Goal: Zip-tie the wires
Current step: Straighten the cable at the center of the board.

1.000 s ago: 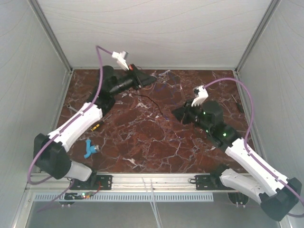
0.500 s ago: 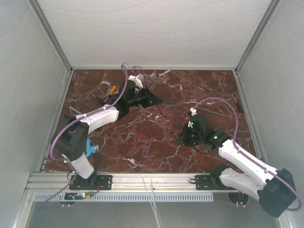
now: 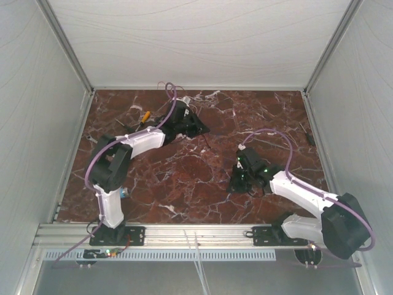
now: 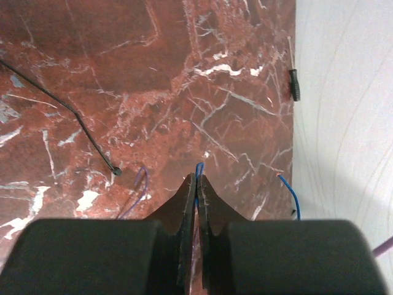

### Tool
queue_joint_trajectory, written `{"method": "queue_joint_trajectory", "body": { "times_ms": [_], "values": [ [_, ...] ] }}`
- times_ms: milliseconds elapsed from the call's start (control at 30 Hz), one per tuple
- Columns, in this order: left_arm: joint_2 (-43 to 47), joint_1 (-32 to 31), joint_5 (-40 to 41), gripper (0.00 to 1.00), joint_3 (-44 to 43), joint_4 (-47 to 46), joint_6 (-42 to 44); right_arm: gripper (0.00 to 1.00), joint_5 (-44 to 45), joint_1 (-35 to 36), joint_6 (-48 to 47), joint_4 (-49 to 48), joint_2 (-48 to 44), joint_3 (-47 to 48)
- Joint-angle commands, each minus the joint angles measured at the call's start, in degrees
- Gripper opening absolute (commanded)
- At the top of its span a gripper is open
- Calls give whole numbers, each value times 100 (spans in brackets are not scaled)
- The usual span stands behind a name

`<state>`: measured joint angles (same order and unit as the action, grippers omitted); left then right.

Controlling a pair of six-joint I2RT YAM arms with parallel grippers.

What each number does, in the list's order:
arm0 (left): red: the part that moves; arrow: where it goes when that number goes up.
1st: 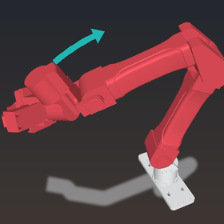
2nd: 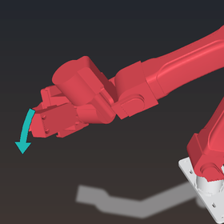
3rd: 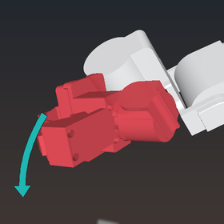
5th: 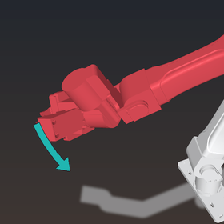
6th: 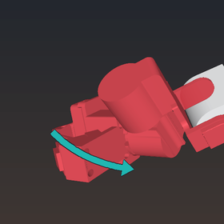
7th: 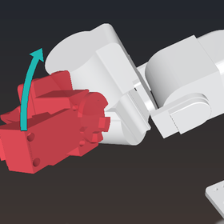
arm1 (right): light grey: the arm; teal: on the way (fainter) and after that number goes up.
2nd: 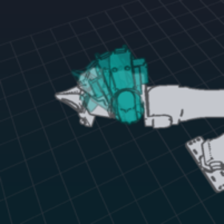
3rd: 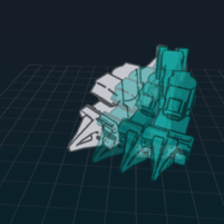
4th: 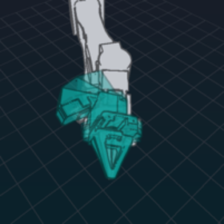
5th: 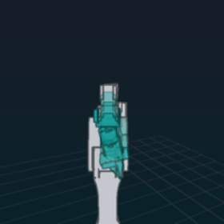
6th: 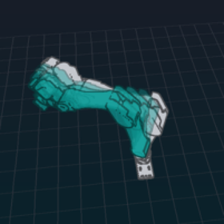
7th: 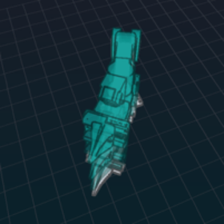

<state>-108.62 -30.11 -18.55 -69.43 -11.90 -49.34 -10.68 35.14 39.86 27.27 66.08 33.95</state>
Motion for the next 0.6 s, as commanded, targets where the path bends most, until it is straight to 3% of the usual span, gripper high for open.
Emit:
{"method": "queue_joint_trajectory", "body": {
  "times_ms": [0,567],
  "values": [
    [-270,5,302,0,-437,198,214,0,-125,-24,-102,-238,218,-9],
    [-1280,5,535,0,-1458,900,706,0,-318,-123,-275,-670,1399,137]
  ]
}}
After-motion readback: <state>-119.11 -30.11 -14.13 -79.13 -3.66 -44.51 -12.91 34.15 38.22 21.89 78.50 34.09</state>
